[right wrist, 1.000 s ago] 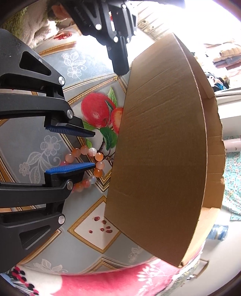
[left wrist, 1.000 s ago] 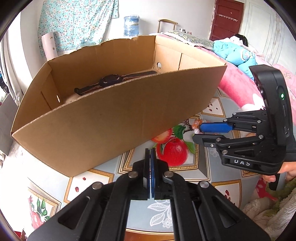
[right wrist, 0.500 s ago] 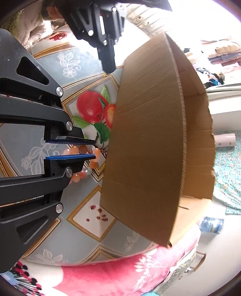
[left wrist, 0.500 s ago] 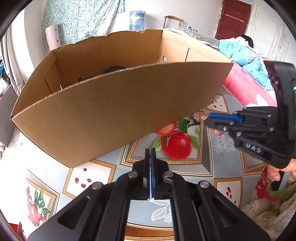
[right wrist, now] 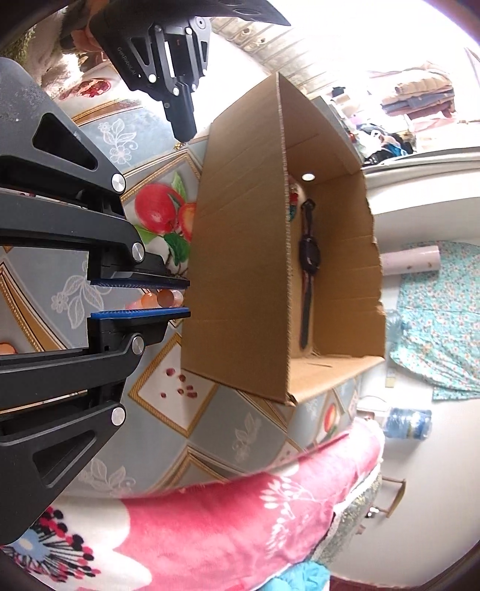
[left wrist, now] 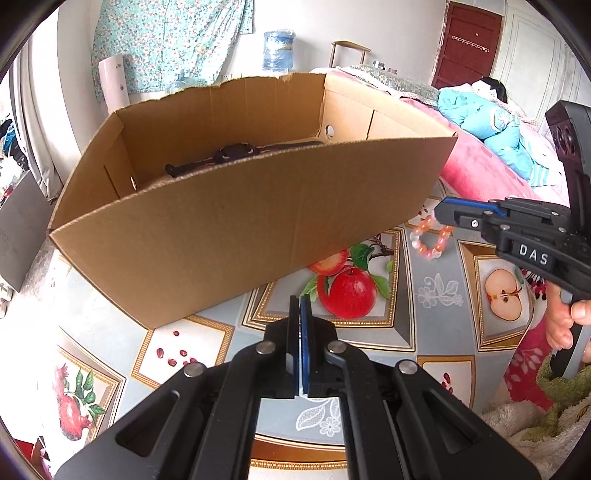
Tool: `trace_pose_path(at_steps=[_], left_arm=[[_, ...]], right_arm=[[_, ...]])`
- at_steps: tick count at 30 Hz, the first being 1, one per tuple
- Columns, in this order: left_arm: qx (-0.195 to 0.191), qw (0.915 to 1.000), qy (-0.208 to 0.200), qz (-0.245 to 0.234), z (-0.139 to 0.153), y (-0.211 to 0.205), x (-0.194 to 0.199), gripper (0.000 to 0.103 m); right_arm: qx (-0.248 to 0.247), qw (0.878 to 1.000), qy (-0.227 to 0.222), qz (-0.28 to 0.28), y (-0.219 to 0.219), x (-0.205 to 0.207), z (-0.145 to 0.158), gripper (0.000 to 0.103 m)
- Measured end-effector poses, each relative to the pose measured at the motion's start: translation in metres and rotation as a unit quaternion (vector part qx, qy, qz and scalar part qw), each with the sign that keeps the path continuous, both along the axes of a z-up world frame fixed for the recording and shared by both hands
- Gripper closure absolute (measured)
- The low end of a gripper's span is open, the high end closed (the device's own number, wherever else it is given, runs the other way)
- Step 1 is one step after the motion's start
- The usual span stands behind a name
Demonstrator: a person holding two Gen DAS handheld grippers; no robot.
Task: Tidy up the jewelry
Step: 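Lift the bead bracelet and carry it over the box with the right gripper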
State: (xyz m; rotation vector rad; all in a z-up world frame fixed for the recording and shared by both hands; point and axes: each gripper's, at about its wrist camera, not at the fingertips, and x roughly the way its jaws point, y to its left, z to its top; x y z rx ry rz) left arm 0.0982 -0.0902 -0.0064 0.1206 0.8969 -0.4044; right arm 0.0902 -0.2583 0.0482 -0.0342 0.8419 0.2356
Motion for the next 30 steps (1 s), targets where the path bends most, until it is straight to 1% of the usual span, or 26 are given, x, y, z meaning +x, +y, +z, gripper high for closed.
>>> trace_pose_path(at_steps=[2, 3, 5, 6, 8, 11, 13, 15, 19, 23, 26, 27, 30], left_arm=[[-0.003, 1.0, -0.006, 0.003, 0.003, 0.001, -0.004, 0.103], [-0.005, 0.9999, -0.01, 0.004, 0.005, 0.002, -0.007, 0.103], [-0.01, 0.9998, -0.018, 0.005, 0.01, 0.005, -0.011, 0.103], [-0.013, 0.9996, -0.023, 0.005, 0.014, 0.006, -0.013, 0.103], [-0.023, 0.9992, -0.032, 0.003, 0.022, 0.01, -0.018, 0.103], [-0.045, 0.9979, -0.047, -0.002, 0.041, 0.017, -0.026, 0.103], [-0.059, 0.9961, -0.065, -0.009, 0.058, 0.021, -0.032, 0.103], [-0.068, 0.9938, -0.086, -0.019, 0.077, 0.025, -0.038, 0.103], [-0.08, 0.9886, -0.122, -0.037, 0.109, 0.031, -0.043, 0.103], [-0.1, 0.9833, -0.144, -0.046, 0.134, 0.035, -0.031, 0.103], [-0.102, 0.9829, -0.148, -0.039, 0.141, 0.038, -0.011, 0.103], [-0.101, 0.9834, -0.146, -0.036, 0.141, 0.038, -0.005, 0.103], [-0.105, 0.9875, -0.115, -0.024, 0.131, 0.042, 0.024, 0.103]], right_arm=[[0.002, 1.0, -0.006, -0.002, 0.008, -0.002, -0.001, 0.095], [0.002, 1.0, -0.011, -0.003, 0.006, -0.005, 0.002, 0.096], [0.002, 1.0, -0.018, -0.004, 0.017, -0.001, 0.009, 0.096], [0.001, 1.0, -0.022, -0.004, 0.022, 0.0, 0.007, 0.096], [0.001, 0.999, -0.032, -0.006, 0.023, -0.004, 0.012, 0.096], [0.008, 0.999, -0.049, -0.007, 0.023, -0.012, 0.026, 0.096], [0.016, 0.998, -0.065, -0.006, 0.023, -0.018, 0.039, 0.096], [0.034, 0.996, -0.083, -0.002, 0.021, -0.024, 0.055, 0.096], [0.048, 0.992, -0.12, 0.012, 0.023, -0.027, 0.082, 0.096], [0.06, 0.985, -0.159, 0.029, 0.024, -0.019, 0.106, 0.096], [0.07, 0.981, -0.176, 0.038, 0.023, -0.003, 0.116, 0.096], [0.074, 0.98, -0.178, 0.04, 0.023, 0.005, 0.117, 0.096], [0.083, 0.98, -0.175, 0.048, 0.023, 0.024, 0.115, 0.096]])
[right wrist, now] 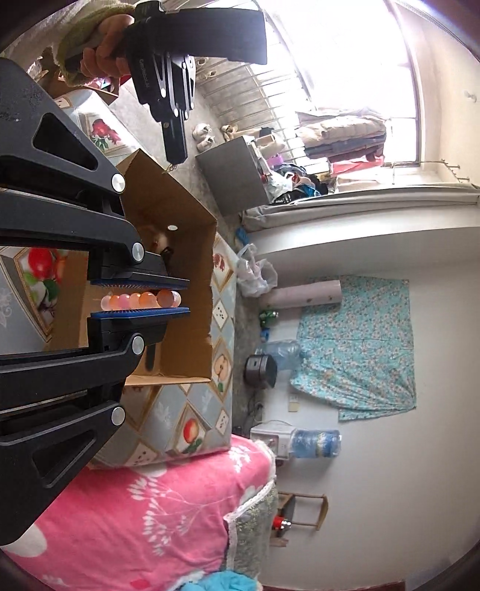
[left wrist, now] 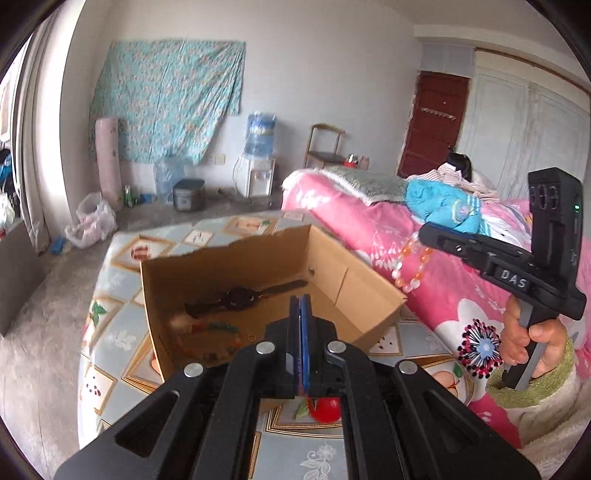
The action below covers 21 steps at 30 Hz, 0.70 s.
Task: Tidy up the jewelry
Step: 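Lift the bead bracelet and carry it over the box with the right gripper, then lower the bracelet into the box and open the right gripper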
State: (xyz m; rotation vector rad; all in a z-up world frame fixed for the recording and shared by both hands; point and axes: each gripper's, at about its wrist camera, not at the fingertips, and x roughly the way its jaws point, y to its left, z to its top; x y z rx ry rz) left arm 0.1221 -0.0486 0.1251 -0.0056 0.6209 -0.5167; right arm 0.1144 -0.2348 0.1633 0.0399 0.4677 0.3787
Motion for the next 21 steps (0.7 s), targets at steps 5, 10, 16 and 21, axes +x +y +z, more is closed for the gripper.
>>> trace_pose_path(at_steps=[5, 10, 16, 21], left_arm=[[0.008, 0.9967, 0.079, 0.016, -0.033, 0.005, 0.05, 0.103], [0.016, 0.99, 0.138, 0.028, -0.06, 0.011, 0.079, 0.102], [0.027, 0.9846, 0.17, 0.033, -0.077, 0.014, 0.09, 0.101], [0.023, 0.9832, 0.178, 0.036, -0.081, 0.02, 0.094, 0.094]], right_arm=[[0.012, 0.999, 0.031, 0.015, 0.005, 0.038, -0.02, 0.096], [0.021, 0.997, 0.067, 0.025, 0.012, 0.063, -0.044, 0.096], [0.028, 0.995, 0.097, 0.023, 0.016, 0.077, -0.062, 0.095], [0.032, 0.994, 0.104, 0.014, 0.011, 0.079, -0.062, 0.095]])
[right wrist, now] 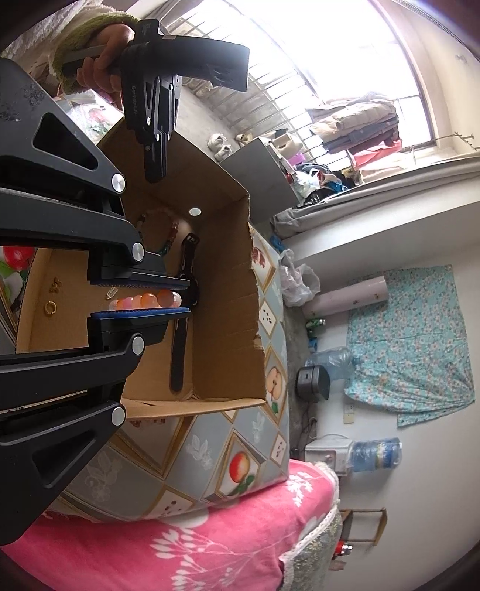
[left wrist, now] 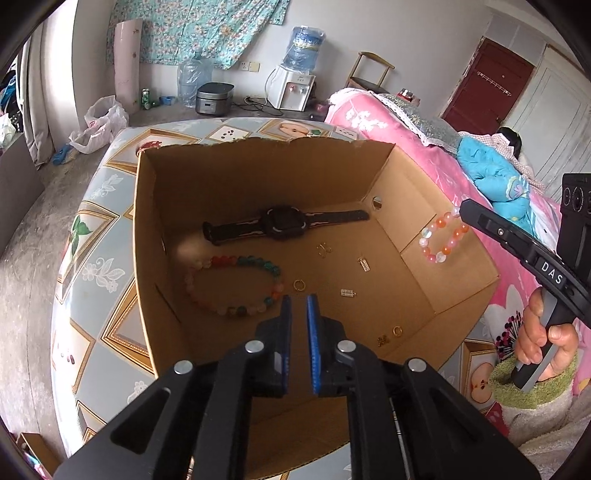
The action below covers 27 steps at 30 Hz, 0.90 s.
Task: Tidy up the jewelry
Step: 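Lower the bracelet into the box and open the right gripper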
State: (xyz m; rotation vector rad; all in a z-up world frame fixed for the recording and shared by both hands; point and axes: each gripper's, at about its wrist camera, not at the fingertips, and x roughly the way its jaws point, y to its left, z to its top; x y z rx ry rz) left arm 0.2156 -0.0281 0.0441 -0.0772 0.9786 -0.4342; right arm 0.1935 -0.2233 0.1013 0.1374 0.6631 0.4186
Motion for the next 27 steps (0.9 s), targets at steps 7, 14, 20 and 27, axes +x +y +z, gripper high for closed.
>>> trace_pose_path(at_steps=[7, 14, 20, 27], left_arm=[[-0.017, 0.9994, -0.031, 0.007, 0.011, 0.007, -0.011, 0.089], [-0.043, 0.996, -0.073, 0.027, 0.022, 0.017, -0.027, 0.084], [-0.041, 0.9946, -0.09, 0.033, 0.027, 0.022, -0.037, 0.082], [-0.039, 0.9933, -0.102, 0.038, 0.031, 0.026, -0.047, 0.077]], right_arm=[[-0.003, 1.0, 0.013, -0.019, -0.012, 0.0, 0.007, 0.095], [-0.027, 0.997, 0.076, 0.007, -0.004, 0.013, 0.0, 0.095], [-0.157, 0.983, 0.092, -0.016, 0.016, 0.014, -0.012, 0.09], [-0.178, 0.981, 0.062, -0.055, 0.01, -0.01, 0.002, 0.089]])
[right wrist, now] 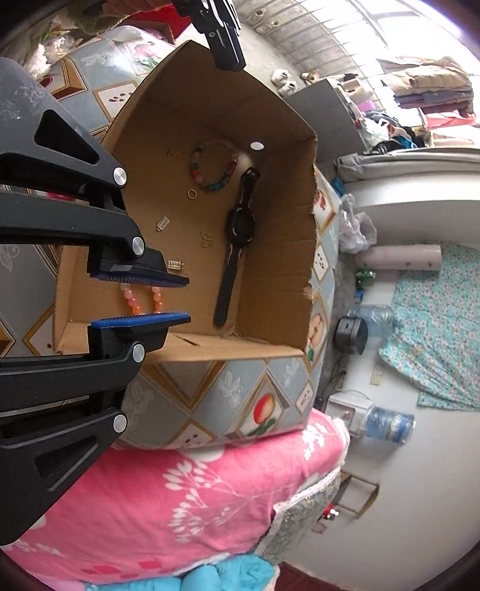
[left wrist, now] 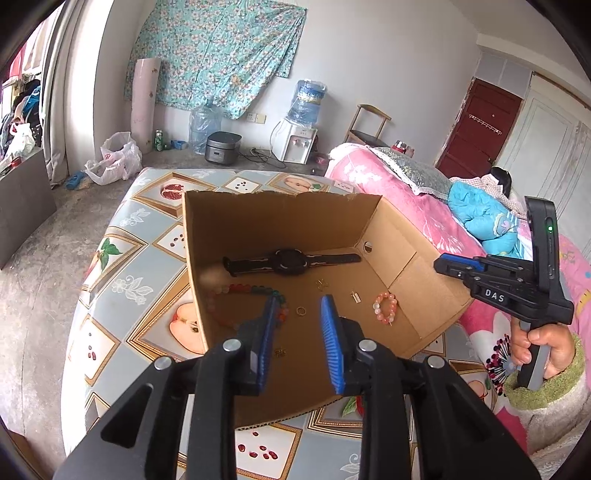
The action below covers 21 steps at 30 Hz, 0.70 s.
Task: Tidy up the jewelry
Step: 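Lower the bracelet into the box and open the right gripper, then withdraw the right gripper up out of the box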
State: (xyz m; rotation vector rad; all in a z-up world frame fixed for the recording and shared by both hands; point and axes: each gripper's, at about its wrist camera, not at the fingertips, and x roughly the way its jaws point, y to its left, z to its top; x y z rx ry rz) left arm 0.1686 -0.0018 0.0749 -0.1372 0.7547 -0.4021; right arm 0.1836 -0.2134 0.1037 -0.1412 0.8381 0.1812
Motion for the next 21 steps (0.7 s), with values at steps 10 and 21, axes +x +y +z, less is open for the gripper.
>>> trace_pose_path(at_steps=[10, 21], left_arm=[[0.015, 0.9977, -0.028, 0.061, 0.007, 0.015, -0.02, 0.033], [-0.126, 0.9818, 0.125, 0.067, -0.051, 0.04, 0.011, 0.03]], right_arm=[[0.138, 0.988, -0.011, -0.068, -0.052, -0.016, 0.008, 0.051], [0.267, 0.955, 0.119, -0.049, -0.073, 0.018, -0.033, 0.046]])
